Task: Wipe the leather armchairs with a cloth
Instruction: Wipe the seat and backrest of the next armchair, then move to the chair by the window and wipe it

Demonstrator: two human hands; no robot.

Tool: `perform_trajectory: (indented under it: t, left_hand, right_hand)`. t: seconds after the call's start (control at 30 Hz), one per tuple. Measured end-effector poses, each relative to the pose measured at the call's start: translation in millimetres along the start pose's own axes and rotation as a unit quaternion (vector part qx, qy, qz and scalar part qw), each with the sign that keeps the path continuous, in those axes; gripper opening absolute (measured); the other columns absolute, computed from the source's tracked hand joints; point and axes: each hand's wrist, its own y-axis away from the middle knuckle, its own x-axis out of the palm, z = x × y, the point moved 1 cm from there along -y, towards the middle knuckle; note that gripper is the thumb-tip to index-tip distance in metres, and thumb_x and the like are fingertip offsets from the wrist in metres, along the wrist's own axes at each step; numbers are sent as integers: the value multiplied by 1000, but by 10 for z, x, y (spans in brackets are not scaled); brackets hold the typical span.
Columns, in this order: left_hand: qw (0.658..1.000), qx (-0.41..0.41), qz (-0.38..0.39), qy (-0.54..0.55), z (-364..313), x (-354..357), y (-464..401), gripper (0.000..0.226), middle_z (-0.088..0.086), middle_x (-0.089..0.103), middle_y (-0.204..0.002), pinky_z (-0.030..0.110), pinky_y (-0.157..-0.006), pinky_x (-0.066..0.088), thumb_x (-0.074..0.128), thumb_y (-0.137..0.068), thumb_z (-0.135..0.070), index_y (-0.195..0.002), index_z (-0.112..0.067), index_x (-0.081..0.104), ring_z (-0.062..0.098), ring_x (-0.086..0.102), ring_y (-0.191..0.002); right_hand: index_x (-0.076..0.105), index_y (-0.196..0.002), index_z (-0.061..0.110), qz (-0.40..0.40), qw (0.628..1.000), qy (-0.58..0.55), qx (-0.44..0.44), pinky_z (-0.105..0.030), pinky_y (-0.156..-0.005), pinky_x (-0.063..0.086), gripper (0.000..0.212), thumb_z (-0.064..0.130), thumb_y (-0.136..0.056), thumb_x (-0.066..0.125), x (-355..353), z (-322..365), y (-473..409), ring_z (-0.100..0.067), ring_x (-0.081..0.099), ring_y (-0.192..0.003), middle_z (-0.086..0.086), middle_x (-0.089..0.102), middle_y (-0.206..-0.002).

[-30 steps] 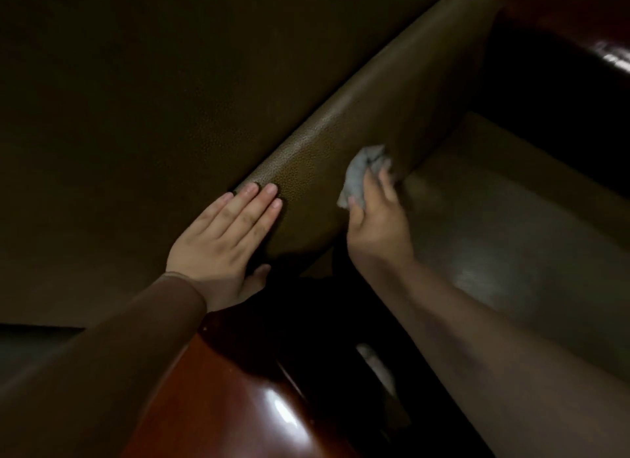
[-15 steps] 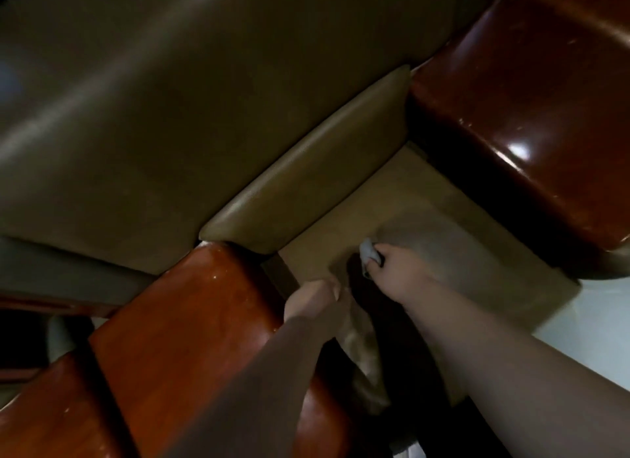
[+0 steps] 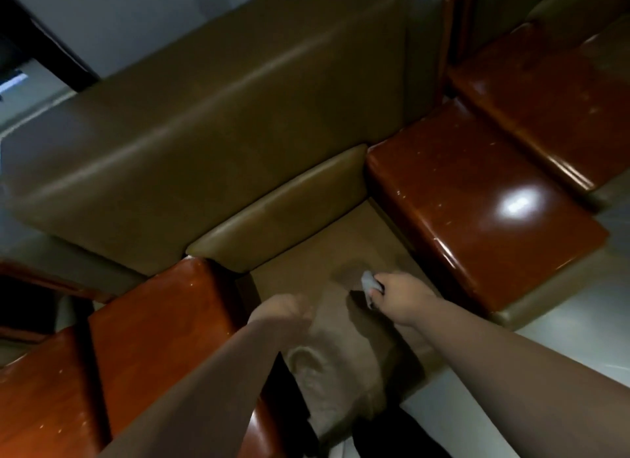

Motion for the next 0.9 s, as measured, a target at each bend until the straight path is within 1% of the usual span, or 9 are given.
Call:
perform_trajectory:
  t: [0.07,0.13,0.23,0.33,0.43,0.57,0.63,0.77,0.9]
  left_hand:
    - [998,45,-17,-30,-55,16,232,45,2,64,-139,35,-103,52,46,-105,-47,-143,-26,57,23,62,-124]
    - [997,71,-29,-25,-89,33,416,46,1,65,-137,38,-103,53,44,-106,-49,-144,-25,57,23,63,-123]
    - [995,67,-51,-58,-70,52,680,47,2,65,-136,40,-102,54,42,-108,-50,-145,-24,56,23,64,-121]
    - [994,59,-74,-58,-17,58,920,51,2,60,-144,39,-105,54,39,-109,-50,-152,-24,49,22,61,-128]
    - [991,59,-114,-36,61,63,1151,54,1,58,-149,37,-108,51,40,-109,-50,-156,-24,46,21,58,-133]
    - [987,60,-146,-20,147,213,1531,48,0,63,-141,37,-104,54,42,-108,-49,-148,-24,54,19,62,-126]
    - [986,67,-154,-16,182,295,1703,48,-1,63,-140,37,-104,54,43,-108,-50,-147,-24,54,19,62,-126]
    - [982,76,-170,-17,223,426,1962,50,-2,62,-142,34,-103,54,44,-108,-51,-151,-26,51,18,62,-126]
    - [978,103,-182,-26,57,597,2168,47,-3,66,-132,33,-96,55,44,-107,-50,-146,-28,55,17,65,-117]
  right_hand:
    - [58,-106,30,-1,1000,-5,4,-34,-79,46,19,46,-104,49,-162,-71,194,-17,60,-91,2,63,-100]
    - [61,-110,28,-10,1000,0,0,-37,-83,51,23,47,-105,48,-267,-95,378,-15,61,-89,3,66,-98]
    - [64,-119,26,-22,999,25,-13,-39,-86,55,31,48,-106,46,-387,-75,678,-15,64,-88,5,67,-97]
    - [64,-119,27,-52,997,47,-22,-40,-89,56,29,46,-107,46,-492,3,953,-14,64,-90,5,66,-99]
    - [62,-125,29,-98,994,50,-28,-32,-83,52,29,46,-106,48,-585,106,1251,-13,60,-91,6,63,-105]
    - [63,-129,29,-149,988,29,-39,-29,-77,48,34,47,-103,53,-501,143,1735,-9,59,-90,12,60,-102]
    - [63,-133,29,-173,984,7,-38,-29,-81,49,37,47,-102,55,-425,145,1981,-9,60,-95,11,61,-108]
    - [58,-143,28,-176,984,19,-21,-32,-94,51,47,50,-102,54,-279,136,2403,-14,61,-111,6,63,-125]
    - [58,-143,26,-187,982,19,-7,-34,-99,51,48,50,-102,54,-224,-32,2833,-14,59,-115,5,62,-129]
